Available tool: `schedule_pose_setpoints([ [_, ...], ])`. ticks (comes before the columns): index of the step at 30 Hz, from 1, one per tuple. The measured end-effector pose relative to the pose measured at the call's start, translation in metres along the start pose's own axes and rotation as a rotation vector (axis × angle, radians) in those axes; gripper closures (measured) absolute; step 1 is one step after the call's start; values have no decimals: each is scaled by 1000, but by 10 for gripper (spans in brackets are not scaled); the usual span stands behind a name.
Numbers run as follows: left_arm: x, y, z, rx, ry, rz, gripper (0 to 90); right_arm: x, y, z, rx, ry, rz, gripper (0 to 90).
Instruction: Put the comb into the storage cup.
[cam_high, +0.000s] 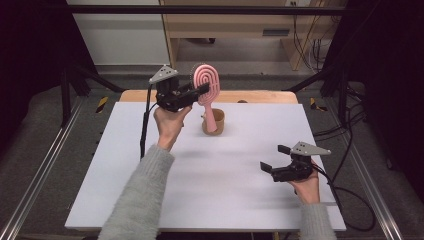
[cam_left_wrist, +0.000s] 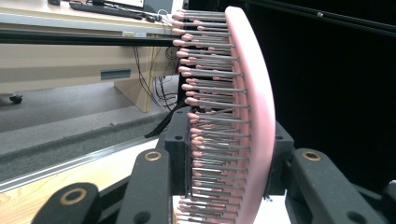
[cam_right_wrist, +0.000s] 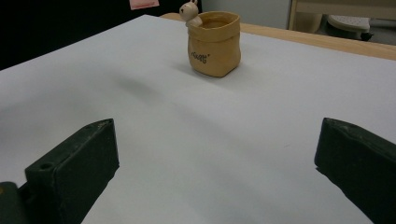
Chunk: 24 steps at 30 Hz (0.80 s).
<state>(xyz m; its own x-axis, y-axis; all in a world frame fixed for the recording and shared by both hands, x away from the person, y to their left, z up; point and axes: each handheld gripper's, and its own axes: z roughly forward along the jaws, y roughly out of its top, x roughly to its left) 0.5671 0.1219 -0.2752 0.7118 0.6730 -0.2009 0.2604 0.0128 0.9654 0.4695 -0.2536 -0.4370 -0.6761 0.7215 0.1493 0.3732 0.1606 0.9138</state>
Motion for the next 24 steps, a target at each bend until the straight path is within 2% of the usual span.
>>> schedule_pose_setpoints([
  [21, 9, 2, 26, 5, 16, -7, 628, -1, 0, 0, -1, -3, 1, 1],
  [24, 10, 4, 29, -5, 17, -10, 628, -1, 0, 0, -1, -2, 3, 0],
])
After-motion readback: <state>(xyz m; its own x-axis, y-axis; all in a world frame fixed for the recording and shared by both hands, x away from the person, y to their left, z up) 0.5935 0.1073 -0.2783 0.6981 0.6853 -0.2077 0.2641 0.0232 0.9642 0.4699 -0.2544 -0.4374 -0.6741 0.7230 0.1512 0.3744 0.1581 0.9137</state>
